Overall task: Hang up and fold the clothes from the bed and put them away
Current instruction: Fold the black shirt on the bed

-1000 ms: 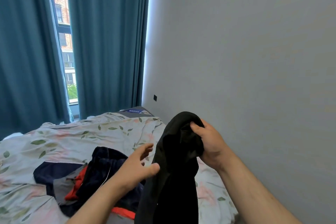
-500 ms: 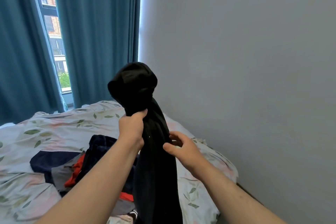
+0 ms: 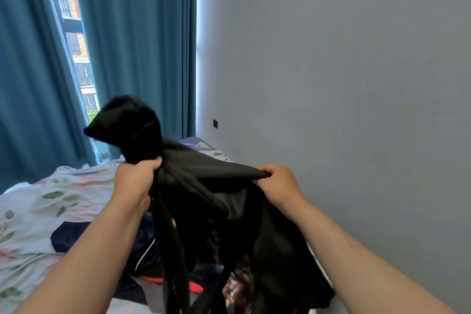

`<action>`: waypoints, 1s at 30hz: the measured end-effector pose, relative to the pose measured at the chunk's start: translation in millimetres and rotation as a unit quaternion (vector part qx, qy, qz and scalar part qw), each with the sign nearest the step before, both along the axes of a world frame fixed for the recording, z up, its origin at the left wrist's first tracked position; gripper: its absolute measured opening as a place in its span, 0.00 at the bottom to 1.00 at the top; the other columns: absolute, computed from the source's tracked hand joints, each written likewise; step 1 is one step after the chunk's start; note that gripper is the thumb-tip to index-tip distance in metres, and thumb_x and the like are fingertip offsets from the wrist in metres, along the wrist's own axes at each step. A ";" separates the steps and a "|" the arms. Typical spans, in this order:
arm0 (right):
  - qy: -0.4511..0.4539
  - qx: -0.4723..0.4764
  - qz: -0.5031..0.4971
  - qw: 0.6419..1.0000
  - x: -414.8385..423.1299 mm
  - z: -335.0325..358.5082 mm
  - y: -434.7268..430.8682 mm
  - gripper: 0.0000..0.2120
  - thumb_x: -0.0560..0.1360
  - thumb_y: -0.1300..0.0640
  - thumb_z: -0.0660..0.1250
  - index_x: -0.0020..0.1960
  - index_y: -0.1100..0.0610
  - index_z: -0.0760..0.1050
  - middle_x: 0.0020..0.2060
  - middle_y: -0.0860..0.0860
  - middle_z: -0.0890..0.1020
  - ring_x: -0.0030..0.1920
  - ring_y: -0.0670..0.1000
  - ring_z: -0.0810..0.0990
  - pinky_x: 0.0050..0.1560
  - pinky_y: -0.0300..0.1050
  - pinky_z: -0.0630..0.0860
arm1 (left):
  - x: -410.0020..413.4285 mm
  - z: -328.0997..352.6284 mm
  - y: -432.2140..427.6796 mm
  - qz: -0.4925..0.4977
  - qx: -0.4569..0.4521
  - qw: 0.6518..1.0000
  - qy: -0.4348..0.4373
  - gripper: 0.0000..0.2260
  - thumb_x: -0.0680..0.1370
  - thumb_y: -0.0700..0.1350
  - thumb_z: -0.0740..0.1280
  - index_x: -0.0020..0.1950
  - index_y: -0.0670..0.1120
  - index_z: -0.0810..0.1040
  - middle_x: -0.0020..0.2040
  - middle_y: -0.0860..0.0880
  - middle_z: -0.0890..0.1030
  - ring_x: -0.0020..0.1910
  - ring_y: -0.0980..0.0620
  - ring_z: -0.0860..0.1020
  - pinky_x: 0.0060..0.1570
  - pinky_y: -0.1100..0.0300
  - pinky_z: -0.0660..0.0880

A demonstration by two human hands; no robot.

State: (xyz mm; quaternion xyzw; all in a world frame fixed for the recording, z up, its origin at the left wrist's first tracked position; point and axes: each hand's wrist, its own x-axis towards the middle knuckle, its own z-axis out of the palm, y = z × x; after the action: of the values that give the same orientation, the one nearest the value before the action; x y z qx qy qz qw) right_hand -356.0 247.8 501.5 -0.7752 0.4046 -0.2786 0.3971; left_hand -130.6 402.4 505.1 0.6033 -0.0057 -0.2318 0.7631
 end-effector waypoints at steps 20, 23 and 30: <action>-0.145 0.228 0.219 0.938 -60.3 7.2 13.6 0.29 0.65 0.48 0.79 0.63 0.57 0.78 0.59 0.53 0.83 0.61 0.52 0.81 0.61 0.45 0.77 | -63.6 21.3 -20.1 -0.165 0.068 0.950 -0.257 0.01 0.67 0.45 0.71 0.37 0.49 0.82 0.34 0.51 0.84 0.36 0.51 0.80 0.36 0.58 0.75; -0.043 0.232 0.215 0.948 -104.0 -46.5 29.3 0.31 0.61 0.56 0.78 0.64 0.53 0.78 0.61 0.49 0.83 0.64 0.48 0.79 0.64 0.44 0.75 | -57.4 33.0 -20.1 -0.143 -0.018 0.982 -0.118 0.02 0.67 0.40 0.72 0.38 0.44 0.83 0.35 0.45 0.85 0.35 0.46 0.81 0.36 0.54 0.78; -0.109 0.239 0.080 0.961 -80.5 -57.4 52.9 0.13 0.81 0.57 0.66 0.65 0.48 0.76 0.56 0.46 0.85 0.57 0.47 0.83 0.56 0.44 0.78 | -52.3 29.9 -29.6 -0.165 -0.080 0.983 0.027 0.09 0.74 0.39 0.69 0.53 0.40 0.83 0.43 0.40 0.86 0.39 0.42 0.85 0.39 0.48 0.82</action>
State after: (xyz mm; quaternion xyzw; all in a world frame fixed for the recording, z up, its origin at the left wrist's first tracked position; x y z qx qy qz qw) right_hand -436.6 300.7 444.1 -0.6523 0.3498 -0.2239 0.6340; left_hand -182.9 372.8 535.0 0.5244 -0.1036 -0.3695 0.7601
